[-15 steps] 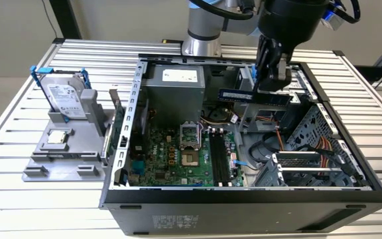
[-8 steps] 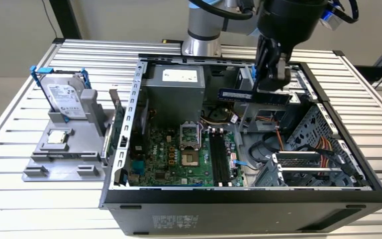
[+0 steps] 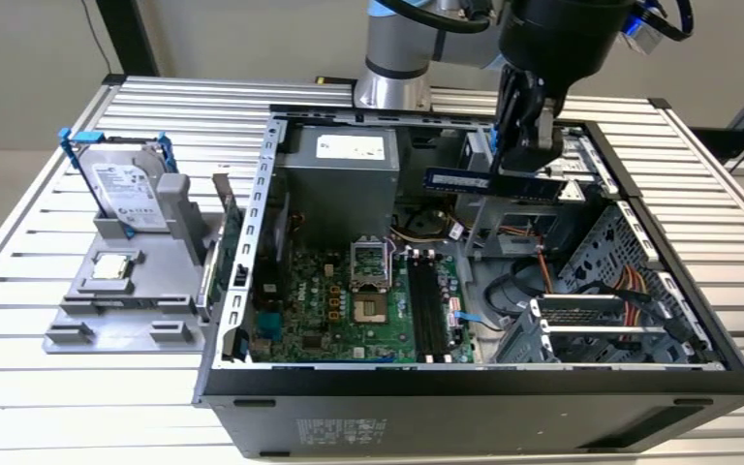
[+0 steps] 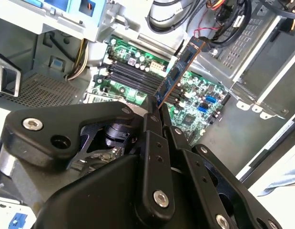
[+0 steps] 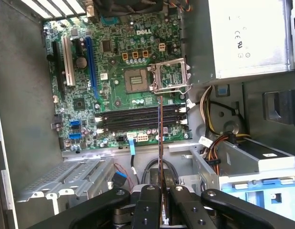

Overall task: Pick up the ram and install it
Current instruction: 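Insert the ram into the slot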

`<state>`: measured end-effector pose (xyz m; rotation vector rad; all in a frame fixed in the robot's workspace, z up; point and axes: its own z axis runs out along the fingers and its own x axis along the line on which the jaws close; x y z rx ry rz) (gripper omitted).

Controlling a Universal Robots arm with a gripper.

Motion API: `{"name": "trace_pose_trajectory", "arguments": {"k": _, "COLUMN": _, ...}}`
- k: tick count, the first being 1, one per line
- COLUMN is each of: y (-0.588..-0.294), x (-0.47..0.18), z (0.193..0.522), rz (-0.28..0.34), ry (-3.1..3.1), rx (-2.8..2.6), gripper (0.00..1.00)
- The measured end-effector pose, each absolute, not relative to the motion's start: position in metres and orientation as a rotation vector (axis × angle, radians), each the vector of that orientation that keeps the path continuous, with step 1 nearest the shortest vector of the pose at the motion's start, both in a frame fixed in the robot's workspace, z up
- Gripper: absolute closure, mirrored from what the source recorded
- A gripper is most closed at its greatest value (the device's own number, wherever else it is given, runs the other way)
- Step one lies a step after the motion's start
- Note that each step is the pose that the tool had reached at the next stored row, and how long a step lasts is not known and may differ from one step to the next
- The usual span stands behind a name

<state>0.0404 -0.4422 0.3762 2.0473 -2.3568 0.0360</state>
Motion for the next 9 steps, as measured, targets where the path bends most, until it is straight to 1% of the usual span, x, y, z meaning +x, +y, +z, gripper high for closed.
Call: {"name": "trace_pose_trajectory", "arguments": {"k": 9, "y": -0.442, "x": 0.0404, "z": 0.3763, "rz": 0.036, "ry": -2.357, "rx": 2.047, "gripper": 1.0}}
